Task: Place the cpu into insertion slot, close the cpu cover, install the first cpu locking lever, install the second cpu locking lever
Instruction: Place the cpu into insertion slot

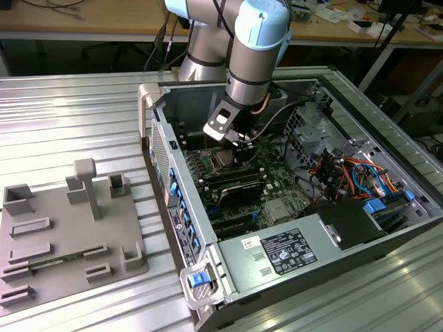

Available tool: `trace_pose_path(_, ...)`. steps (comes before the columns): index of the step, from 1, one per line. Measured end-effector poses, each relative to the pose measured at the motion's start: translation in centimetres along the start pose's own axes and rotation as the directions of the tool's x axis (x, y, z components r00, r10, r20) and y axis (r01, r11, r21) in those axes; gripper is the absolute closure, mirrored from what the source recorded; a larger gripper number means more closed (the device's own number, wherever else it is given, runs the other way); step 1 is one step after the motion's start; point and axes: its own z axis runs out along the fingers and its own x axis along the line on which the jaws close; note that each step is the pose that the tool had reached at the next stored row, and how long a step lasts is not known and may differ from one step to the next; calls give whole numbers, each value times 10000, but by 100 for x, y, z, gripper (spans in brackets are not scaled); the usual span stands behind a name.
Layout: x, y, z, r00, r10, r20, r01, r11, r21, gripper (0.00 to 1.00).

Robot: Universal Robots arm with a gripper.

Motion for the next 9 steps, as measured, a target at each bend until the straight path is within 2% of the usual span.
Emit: trace_pose_path(9,-7,-12,23,10000,14,-38,-14,10000,1,44)
